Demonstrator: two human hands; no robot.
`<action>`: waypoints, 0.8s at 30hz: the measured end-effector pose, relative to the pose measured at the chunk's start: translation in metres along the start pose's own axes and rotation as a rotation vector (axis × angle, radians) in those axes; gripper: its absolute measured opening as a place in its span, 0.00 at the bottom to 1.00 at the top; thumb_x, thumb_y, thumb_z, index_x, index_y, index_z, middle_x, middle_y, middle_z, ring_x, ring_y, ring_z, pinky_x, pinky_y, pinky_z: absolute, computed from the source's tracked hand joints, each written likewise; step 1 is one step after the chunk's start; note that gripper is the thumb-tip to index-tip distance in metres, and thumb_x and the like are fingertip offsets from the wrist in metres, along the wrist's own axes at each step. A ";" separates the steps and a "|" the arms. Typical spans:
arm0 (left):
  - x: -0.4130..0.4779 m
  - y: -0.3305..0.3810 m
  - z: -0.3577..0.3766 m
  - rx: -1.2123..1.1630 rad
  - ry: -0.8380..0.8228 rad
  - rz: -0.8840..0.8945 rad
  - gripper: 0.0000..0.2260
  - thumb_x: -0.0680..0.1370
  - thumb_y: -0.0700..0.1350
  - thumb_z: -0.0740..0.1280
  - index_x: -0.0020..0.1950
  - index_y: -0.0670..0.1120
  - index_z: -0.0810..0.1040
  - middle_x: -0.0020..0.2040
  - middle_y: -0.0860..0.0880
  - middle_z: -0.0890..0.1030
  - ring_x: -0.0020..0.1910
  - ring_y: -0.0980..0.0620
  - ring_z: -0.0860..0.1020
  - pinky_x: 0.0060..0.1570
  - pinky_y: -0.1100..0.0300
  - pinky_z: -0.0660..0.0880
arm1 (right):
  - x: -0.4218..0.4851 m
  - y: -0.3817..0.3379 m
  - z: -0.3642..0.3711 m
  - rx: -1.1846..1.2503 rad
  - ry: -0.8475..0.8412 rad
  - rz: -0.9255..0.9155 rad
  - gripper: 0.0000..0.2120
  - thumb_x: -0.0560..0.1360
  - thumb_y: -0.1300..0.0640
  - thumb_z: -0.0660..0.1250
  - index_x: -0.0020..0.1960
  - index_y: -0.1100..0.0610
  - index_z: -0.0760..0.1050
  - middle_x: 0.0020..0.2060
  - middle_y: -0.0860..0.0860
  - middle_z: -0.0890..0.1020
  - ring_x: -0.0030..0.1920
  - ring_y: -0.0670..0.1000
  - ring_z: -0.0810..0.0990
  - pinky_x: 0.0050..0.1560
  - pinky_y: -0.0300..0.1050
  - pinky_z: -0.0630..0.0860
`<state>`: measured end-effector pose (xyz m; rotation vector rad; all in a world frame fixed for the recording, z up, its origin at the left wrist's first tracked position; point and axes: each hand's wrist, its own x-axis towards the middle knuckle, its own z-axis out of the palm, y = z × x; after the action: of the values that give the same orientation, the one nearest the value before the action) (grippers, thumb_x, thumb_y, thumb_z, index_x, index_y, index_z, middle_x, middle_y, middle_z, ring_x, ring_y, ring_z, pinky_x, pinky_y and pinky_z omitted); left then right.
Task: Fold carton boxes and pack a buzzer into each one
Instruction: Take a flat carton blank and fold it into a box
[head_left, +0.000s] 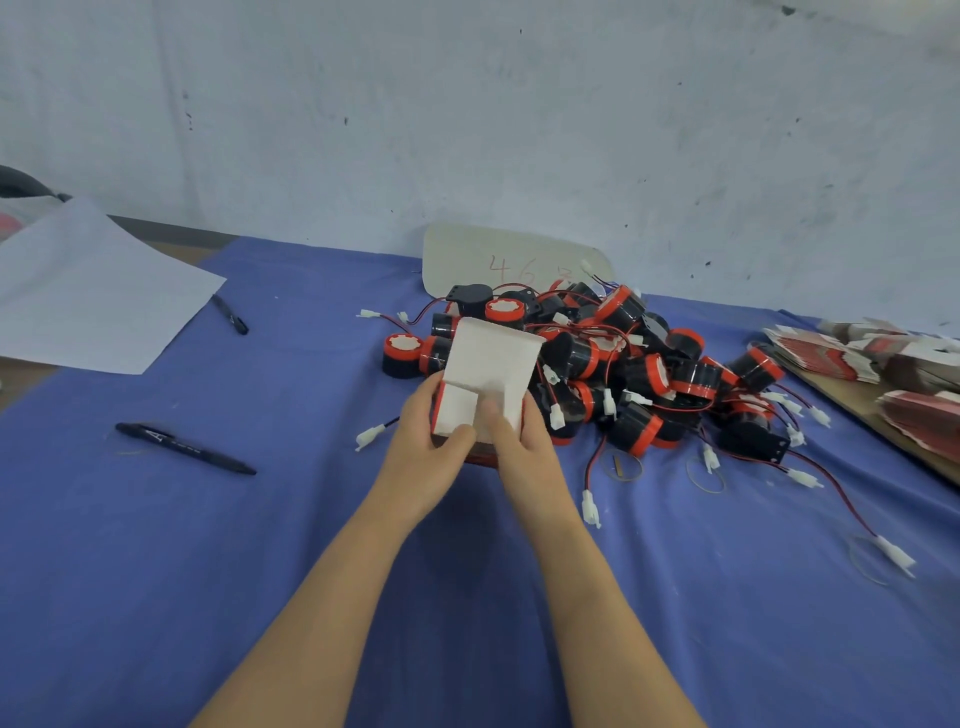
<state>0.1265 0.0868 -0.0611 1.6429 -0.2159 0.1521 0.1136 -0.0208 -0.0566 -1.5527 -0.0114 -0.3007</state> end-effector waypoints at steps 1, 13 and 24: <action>0.000 0.000 0.001 -0.004 -0.005 0.020 0.22 0.78 0.40 0.65 0.67 0.58 0.67 0.64 0.56 0.73 0.55 0.64 0.73 0.39 0.82 0.68 | 0.001 0.000 0.001 0.034 0.030 0.033 0.17 0.81 0.47 0.57 0.67 0.51 0.71 0.61 0.49 0.79 0.62 0.49 0.77 0.65 0.52 0.72; -0.002 0.011 0.011 -0.471 0.172 -0.179 0.22 0.81 0.63 0.47 0.57 0.60 0.79 0.54 0.51 0.83 0.54 0.53 0.81 0.56 0.52 0.78 | 0.004 -0.005 -0.004 0.744 0.092 0.316 0.12 0.82 0.58 0.57 0.58 0.61 0.76 0.43 0.58 0.79 0.40 0.49 0.79 0.41 0.40 0.77; 0.003 0.008 -0.005 -0.719 0.244 -0.330 0.14 0.81 0.48 0.57 0.58 0.43 0.77 0.50 0.42 0.83 0.47 0.44 0.82 0.44 0.51 0.80 | 0.000 -0.004 0.005 0.132 0.011 0.109 0.16 0.84 0.52 0.50 0.56 0.41 0.76 0.46 0.40 0.83 0.46 0.37 0.81 0.43 0.33 0.77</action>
<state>0.1277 0.0912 -0.0520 0.9132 0.1767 0.0142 0.1140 -0.0158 -0.0530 -1.4154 0.0606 -0.2182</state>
